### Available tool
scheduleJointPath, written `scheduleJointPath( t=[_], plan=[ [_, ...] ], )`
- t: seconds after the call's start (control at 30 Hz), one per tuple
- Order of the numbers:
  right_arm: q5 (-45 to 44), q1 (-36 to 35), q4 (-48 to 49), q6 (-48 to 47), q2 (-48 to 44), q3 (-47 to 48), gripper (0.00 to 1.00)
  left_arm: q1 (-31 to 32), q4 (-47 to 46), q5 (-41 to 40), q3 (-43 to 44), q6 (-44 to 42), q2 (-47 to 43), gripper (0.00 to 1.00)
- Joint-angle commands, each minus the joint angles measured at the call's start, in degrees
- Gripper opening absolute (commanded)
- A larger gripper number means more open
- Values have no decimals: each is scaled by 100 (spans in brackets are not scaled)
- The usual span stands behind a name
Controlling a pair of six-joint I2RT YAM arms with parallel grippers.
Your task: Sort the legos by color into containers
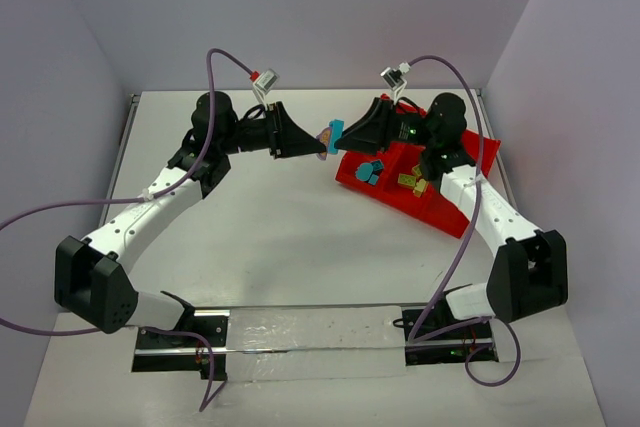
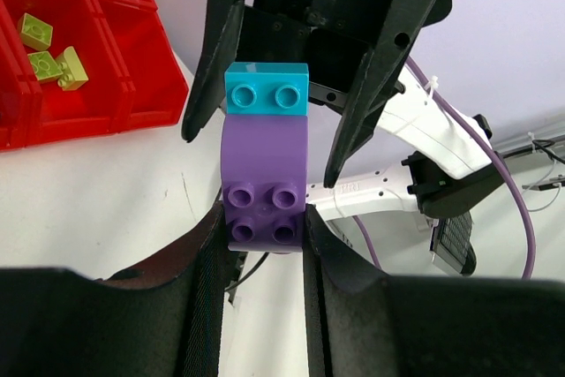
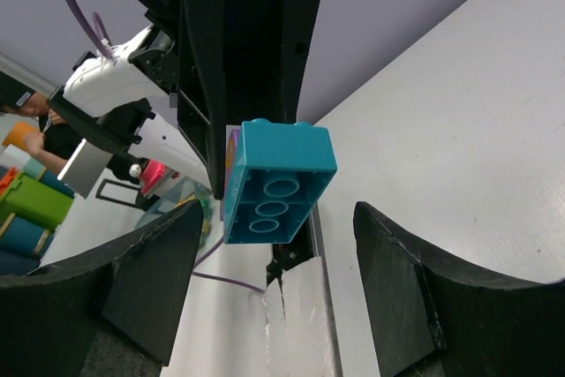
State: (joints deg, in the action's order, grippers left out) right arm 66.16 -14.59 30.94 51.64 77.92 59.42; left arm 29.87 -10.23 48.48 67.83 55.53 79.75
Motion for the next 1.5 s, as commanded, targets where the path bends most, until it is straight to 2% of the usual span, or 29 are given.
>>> scheduleJointPath(
  t=[0.0, 0.1, 0.23, 0.37, 0.43, 0.53, 0.6, 0.67, 0.87, 0.97, 1.03, 1.13, 1.27, 1.47],
  plan=[
    [111, -121, 385, 83, 106, 350, 75, -35, -387, 155, -5, 28, -64, 0],
    [32, -133, 530, 183, 148, 351, 64, -34, -340, 136, -35, -34, -73, 0],
    [42, -140, 668, 310, 151, 330, 40, -34, -400, 117, -88, -14, -73, 0],
    [-76, -87, 617, 227, 32, 188, 3, -43, -312, 85, -109, -35, -86, 0],
    [-145, -5, 398, 97, -34, 136, 0, -55, -224, 35, -86, -118, -122, 0],
    [-374, 175, -488, -451, -171, 96, 0, -156, -102, -5, -138, -174, -239, 0],
    [-800, 235, -2330, -1599, -219, 379, 0, -349, -315, -53, -466, -8, -365, 0],
    [-1350, 263, -3274, -2269, -203, 603, 0, -475, -394, -123, -620, -6, -390, 0],
    [-2343, 378, -4457, -2941, -191, 835, 0, -552, -184, -226, -675, -69, -354, 0],
    [-3818, 375, -5274, -3107, 36, 1128, 0, -552, 266, -489, -513, -324, -312, 0],
    [-5126, 294, -5871, -3268, 335, 1435, 0, -552, 622, -736, -428, -488, -300, 0],
    [-6192, 13, -6333, -3585, 807, 1848, 0, -552, 938, -1100, -360, -625, -314, 0],
    [-6483, -70, -6294, -3600, 1372, 2021, 2, -535, 1214, -1322, -245, -709, -241, 0],
    [-6589, -88, -6065, -3516, 1906, 2118, 31, -513, 1269, -1363, -161, -749, -157, 0]
  ],
)
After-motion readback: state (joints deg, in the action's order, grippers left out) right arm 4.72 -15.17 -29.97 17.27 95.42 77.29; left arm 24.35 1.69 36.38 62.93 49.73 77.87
